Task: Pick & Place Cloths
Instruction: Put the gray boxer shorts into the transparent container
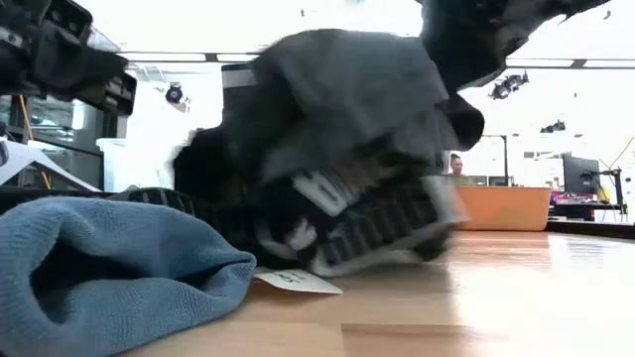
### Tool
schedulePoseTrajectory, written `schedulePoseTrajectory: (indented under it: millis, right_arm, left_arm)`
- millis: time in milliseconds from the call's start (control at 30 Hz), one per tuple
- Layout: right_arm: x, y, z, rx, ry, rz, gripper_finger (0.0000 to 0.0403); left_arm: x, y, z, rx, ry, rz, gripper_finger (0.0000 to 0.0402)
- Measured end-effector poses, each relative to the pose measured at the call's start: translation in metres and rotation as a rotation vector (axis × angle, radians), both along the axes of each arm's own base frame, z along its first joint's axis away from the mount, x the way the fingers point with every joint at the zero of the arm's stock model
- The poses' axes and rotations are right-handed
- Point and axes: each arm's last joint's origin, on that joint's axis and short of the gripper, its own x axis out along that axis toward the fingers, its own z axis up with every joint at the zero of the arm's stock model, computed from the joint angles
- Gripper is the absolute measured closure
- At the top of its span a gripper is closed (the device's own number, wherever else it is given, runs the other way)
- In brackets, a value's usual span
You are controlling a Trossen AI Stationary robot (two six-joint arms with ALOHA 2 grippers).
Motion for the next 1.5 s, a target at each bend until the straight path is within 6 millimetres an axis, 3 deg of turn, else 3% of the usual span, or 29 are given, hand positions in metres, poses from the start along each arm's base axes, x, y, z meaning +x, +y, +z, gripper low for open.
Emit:
schedulePoseTrajectory:
  millis: [100, 600, 1200, 1500]
  right_arm:
    - [-0.003, -0.004, -0.006, -0.042, 0.045, -0.016, 0.0380]
    - [-0.003, -0.004, 0.001, -0.021, 0.021, -0.048, 0.0381]
    - [-0.033, -0.023, 0.080, -0.059, -0.207, -0.144, 0.0381]
    - [-0.035, -0.028, 0.100, -0.082, -0.338, -0.221, 0.0381]
  left_arm:
    - [0.001, 0.000, -0.002, 0.003, 0.055, 0.017, 0.0400]
    - [0.002, 0.001, -0.001, 0.004, 0.065, 0.051, 0.0400]
    - [0.002, 0.001, 0.000, 0.003, 0.061, 0.057, 0.0400]
    - [0.002, 0.002, 0.001, 0.002, 0.053, 0.063, 0.0400]
